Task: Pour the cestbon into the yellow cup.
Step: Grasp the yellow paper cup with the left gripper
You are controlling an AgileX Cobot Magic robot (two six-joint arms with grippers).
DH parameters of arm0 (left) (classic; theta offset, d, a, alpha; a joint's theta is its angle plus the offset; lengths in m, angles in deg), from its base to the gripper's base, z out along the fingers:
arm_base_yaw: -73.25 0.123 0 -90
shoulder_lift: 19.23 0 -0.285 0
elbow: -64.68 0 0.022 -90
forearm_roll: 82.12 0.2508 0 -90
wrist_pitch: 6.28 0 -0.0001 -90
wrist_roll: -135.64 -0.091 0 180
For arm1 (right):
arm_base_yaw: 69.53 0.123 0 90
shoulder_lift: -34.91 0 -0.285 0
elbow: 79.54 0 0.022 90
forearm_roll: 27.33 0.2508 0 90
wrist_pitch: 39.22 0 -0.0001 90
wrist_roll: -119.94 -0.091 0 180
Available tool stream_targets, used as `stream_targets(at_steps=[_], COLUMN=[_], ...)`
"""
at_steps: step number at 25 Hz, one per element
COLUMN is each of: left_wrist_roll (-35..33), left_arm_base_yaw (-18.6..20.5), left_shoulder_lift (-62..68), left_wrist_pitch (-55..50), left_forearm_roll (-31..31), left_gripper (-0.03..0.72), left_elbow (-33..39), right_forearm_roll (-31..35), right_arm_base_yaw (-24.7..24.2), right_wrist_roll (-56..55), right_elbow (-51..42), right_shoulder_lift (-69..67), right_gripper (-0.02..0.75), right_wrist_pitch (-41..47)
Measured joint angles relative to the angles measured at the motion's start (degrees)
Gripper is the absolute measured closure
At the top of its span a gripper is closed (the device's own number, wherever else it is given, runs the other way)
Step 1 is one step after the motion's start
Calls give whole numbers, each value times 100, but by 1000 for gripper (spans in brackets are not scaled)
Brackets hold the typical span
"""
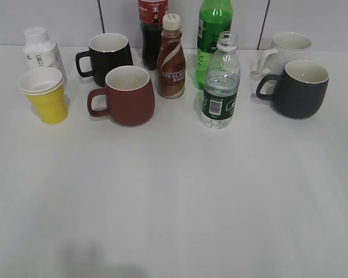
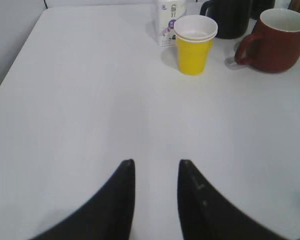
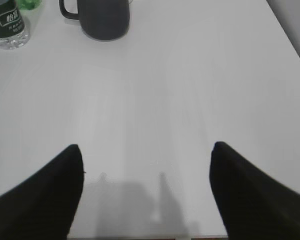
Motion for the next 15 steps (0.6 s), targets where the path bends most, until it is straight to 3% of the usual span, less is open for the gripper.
stream_targets(at_steps=[3, 9, 15], left_wrist_roll=[0, 0, 0], left_arm_base_yaw=[0, 0, 0], left_shoulder_lift=[0, 359, 1605], left_wrist_pitch=[256, 2319, 4661], left_forearm_roll=[62, 107, 2], left_gripper=[454, 454, 454], left_elbow=[-75, -20, 463], right_forearm_roll=[24, 305, 880], right_arm_base_yaw=[0, 0, 0], right_wrist_roll=[0, 0, 1], right_elbow=[0, 103, -25], right_shoulder_lift=[0, -6, -779], right_gripper=[150, 150, 150], right_wrist_pitch=[-5, -521, -2525])
